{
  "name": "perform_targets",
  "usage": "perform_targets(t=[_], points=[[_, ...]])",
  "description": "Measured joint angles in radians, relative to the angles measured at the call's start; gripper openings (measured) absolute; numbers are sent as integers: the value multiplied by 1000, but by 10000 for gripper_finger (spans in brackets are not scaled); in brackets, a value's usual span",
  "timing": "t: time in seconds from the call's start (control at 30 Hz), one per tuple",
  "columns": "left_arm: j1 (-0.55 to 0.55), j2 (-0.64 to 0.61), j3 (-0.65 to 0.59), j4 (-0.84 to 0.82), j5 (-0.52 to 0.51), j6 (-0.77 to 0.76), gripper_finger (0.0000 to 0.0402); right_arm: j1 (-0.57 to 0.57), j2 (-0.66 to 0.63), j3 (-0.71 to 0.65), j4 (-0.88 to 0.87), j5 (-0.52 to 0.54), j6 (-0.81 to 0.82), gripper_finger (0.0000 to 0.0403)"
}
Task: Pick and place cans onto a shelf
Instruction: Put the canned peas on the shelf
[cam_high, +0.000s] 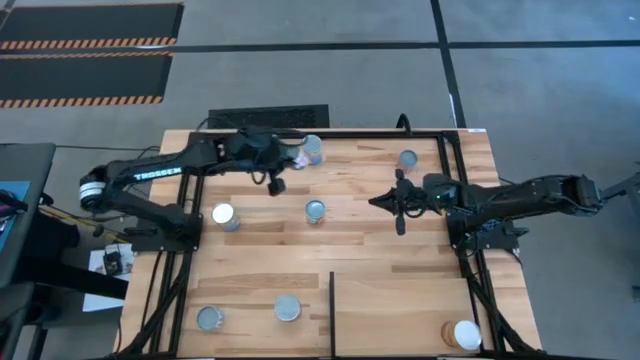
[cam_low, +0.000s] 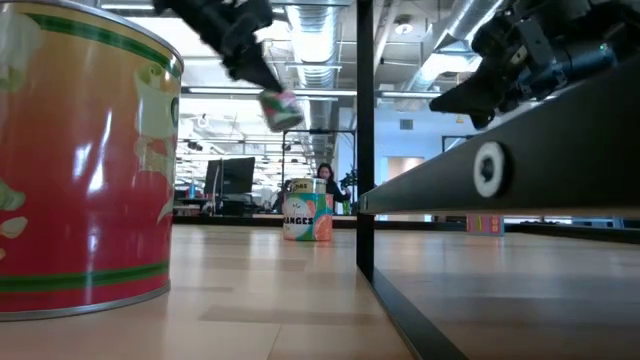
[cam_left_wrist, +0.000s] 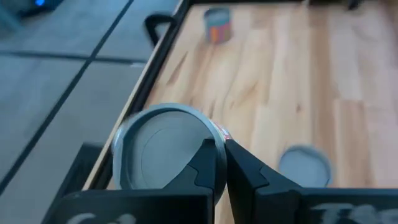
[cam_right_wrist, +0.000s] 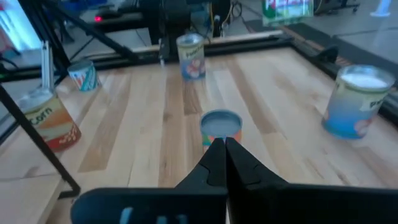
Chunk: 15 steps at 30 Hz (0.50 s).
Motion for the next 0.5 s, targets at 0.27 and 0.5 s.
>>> perform_targets(t=[0.27,0.5], points=[[-65,311,209,12,50,60,1,12,-31,0,-7,3,-15,5],[-91,541,340,15,100,71,0,34,-30,0,-25,30,-31,5]])
